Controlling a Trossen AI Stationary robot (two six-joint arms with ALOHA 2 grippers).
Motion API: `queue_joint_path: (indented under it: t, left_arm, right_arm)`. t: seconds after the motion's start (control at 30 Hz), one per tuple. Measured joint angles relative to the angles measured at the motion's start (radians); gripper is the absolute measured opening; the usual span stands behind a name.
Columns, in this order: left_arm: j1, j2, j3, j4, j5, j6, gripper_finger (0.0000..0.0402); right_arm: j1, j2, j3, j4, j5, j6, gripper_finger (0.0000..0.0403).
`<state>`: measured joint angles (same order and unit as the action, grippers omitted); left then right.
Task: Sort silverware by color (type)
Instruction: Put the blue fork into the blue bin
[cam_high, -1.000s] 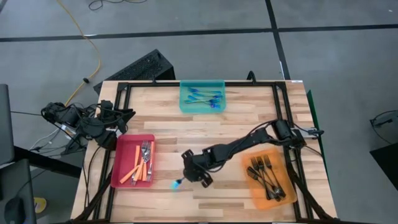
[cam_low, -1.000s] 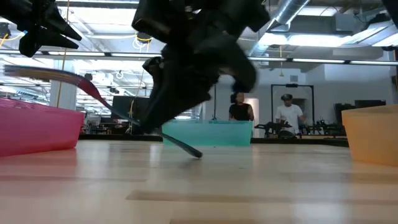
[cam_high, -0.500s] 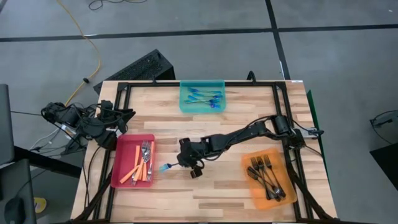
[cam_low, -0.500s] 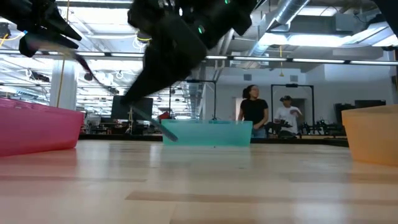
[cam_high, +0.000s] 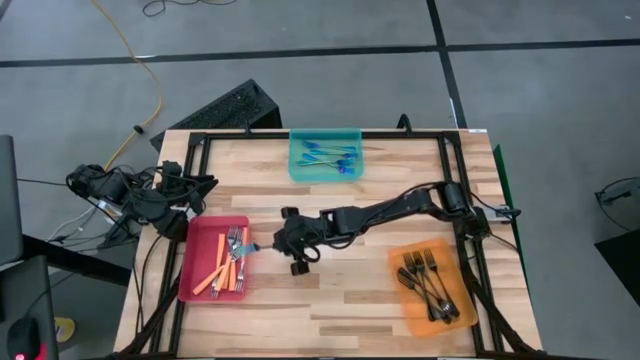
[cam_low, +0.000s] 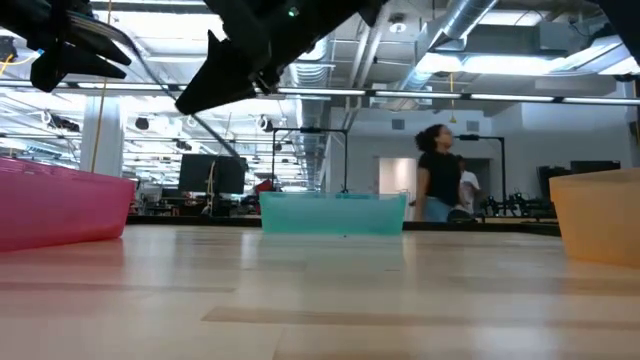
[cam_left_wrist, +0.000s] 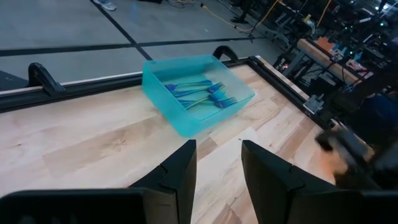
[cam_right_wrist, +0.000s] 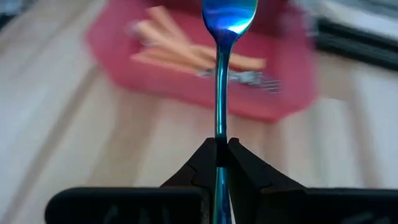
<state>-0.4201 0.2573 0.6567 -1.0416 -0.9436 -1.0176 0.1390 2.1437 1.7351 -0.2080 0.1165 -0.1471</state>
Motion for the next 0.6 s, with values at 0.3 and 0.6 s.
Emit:
queue_joint_path:
  t: [0.3, 0.6]
  left_arm:
    - [0.000, 0.000, 0.000, 0.000, 0.031, 0.000, 0.0112]
    - [0.000, 0.000, 0.000, -0.001, 0.031, 0.010, 0.0112]
  right_arm:
    - [-0.054, 0.000, 0.098, -0.175, 0.192, -0.089, 0.0050]
    - [-0.126, 0.000, 0.223, -0.433, 0.276, -0.177, 0.0050]
